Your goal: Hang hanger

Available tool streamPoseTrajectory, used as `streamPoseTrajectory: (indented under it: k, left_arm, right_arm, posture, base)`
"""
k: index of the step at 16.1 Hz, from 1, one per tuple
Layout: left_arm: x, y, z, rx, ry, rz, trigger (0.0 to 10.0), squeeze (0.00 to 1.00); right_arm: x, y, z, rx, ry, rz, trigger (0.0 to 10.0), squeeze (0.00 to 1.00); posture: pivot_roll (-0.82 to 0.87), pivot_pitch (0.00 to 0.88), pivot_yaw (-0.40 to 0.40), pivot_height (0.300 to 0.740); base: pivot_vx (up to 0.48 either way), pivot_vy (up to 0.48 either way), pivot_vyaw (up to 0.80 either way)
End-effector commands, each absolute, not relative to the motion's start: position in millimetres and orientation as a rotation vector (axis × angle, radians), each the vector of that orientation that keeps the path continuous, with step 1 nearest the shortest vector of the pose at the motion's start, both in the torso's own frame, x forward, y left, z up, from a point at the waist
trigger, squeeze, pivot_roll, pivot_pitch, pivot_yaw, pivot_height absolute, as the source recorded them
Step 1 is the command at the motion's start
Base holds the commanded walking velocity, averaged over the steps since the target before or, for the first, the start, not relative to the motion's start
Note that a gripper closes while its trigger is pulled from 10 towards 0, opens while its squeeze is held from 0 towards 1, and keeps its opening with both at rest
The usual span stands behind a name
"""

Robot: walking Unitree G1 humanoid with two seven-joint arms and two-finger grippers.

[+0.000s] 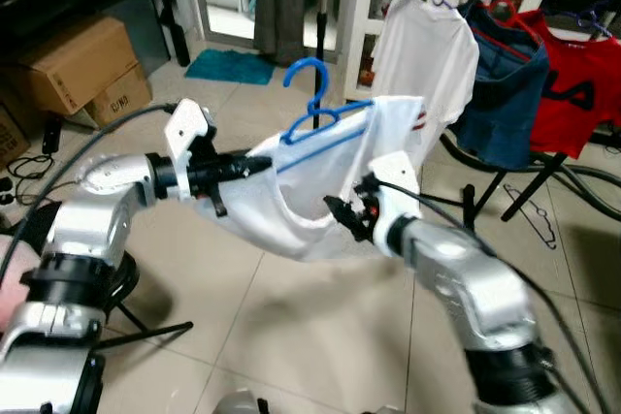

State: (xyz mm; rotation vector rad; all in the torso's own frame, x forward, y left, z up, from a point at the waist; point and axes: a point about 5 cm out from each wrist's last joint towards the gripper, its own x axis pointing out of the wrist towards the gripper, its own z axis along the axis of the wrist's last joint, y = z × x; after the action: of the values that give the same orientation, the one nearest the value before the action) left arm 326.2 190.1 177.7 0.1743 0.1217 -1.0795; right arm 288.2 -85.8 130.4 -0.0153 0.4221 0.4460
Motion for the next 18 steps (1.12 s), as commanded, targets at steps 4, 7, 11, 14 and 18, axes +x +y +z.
streamPoseTrajectory:
  k: [4,7,11,14,18]
  left_arm:
    - [320,183,191,0.151,0.086,-1.116,0.0,0.00]
    - [316,179,194,0.137,0.087,-1.142,0.0,0.00]
    - [314,177,196,0.134,0.095,-1.156,0.0,0.00]
    - [312,178,197,0.144,0.104,-1.154,0.0,0.00]
    - [314,183,196,0.167,0.115,-1.133,0.0,0.00]
  right_arm:
    - [297,-94,132,0.065,0.405,0.311,10.0,0.00]
    - [304,-96,131,0.048,0.386,0.244,10.0,0.00]
    - [311,-97,134,0.093,0.358,0.218,0.0,0.00]
    - [315,-103,133,0.088,0.347,0.195,0.0,0.00]
    - [317,-109,134,0.079,0.337,0.183,0.0,0.00]
  posture:
    - [0.06,0.023,0.016,0.740]
    - [0.06,0.019,0.020,0.740]
    - [0.06,0.015,0.023,0.740]
    - [0.06,0.016,0.024,0.740]
    - [0.06,0.015,0.027,0.740]
  base:
    - [0.000,0.000,0.00]
    - [0.000,0.000,0.00]
    - [0.000,0.000,0.00]
    - [0.000,0.000,0.00]
    - [0.000,0.000,0.00]
